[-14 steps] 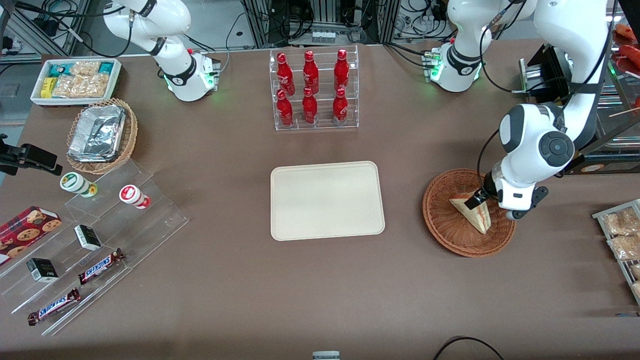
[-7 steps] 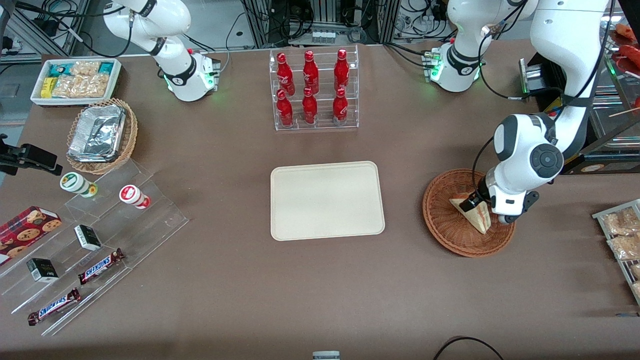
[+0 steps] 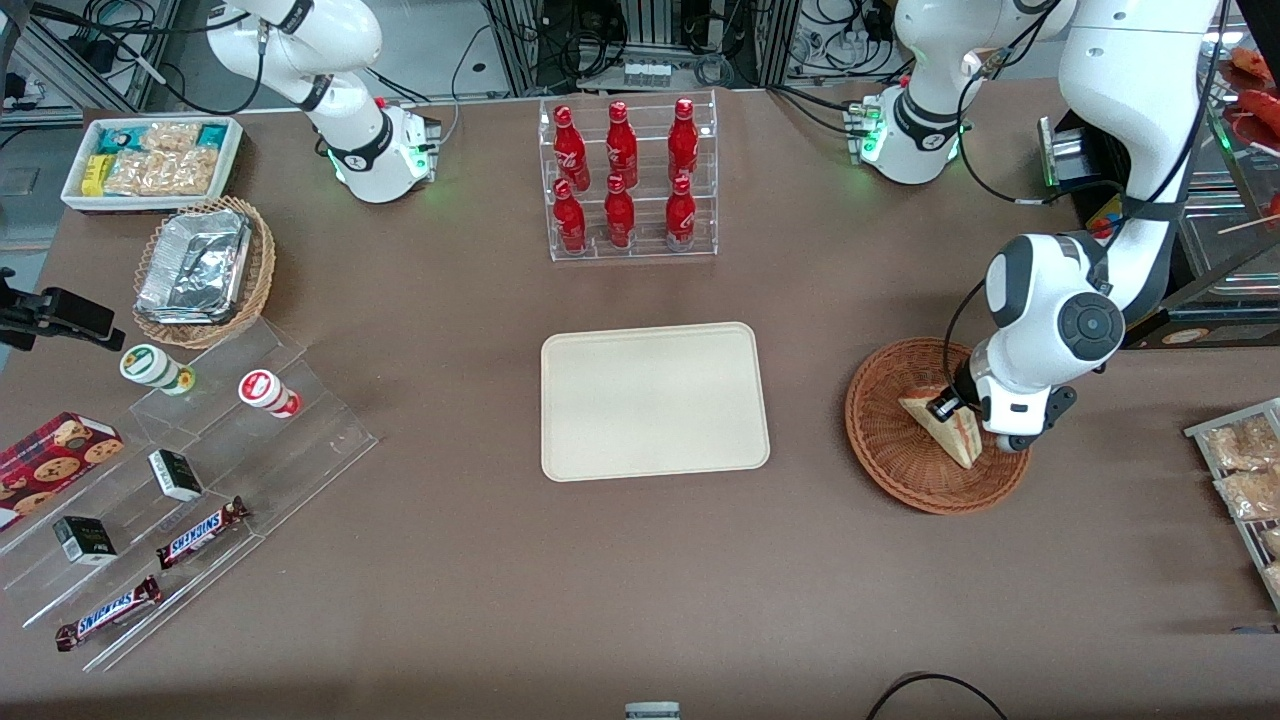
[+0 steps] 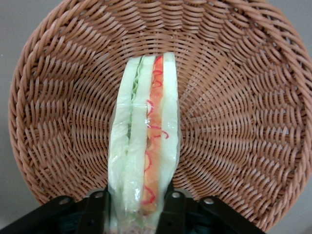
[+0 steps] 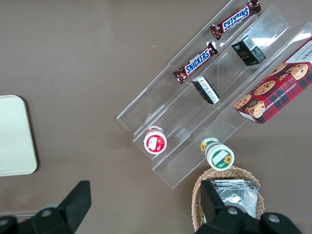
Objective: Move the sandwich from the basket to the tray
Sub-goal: 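Lift the sandwich and carry it over the cream tray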
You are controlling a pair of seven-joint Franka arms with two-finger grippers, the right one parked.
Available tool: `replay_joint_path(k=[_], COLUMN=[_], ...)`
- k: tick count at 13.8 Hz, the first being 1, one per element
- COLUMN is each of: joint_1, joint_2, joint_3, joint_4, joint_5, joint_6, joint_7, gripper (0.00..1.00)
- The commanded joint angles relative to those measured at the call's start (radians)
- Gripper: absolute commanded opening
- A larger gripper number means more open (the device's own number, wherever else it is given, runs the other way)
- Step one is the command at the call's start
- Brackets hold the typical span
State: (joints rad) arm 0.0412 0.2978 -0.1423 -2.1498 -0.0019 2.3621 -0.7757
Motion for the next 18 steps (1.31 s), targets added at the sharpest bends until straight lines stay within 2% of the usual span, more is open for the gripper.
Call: replay_joint_path(k=[1,4,6,9,11,15,18], joint_1=[-0.001,-0.014,-0.021,-0.030,-0.066,-0.216,-0.316], joint_2=[-0.028,-0.045,-0.046,-0.028,-0.016,0.070,0.164], joint_3=[-0.006,-0.026,-0.052,-0.133,-0.146,-0.148,-0.148], joint_4=[0.040,0.157,0.211,0.248,0.257,0.294,0.398], joint_5=[0.006,0.006,0.006,0.005,0.003,0.003,0.006], joint_6=[-0.065,-0.260,-0.328,-0.336,-0.325,-0.279,-0.259], joint_7=[-0.007,-0.016,-0.020,-0.005,-0.008,-0.017,-0.034], gripper=[0.00,0.00,0.00,0.00,0.00,0.00,0.00])
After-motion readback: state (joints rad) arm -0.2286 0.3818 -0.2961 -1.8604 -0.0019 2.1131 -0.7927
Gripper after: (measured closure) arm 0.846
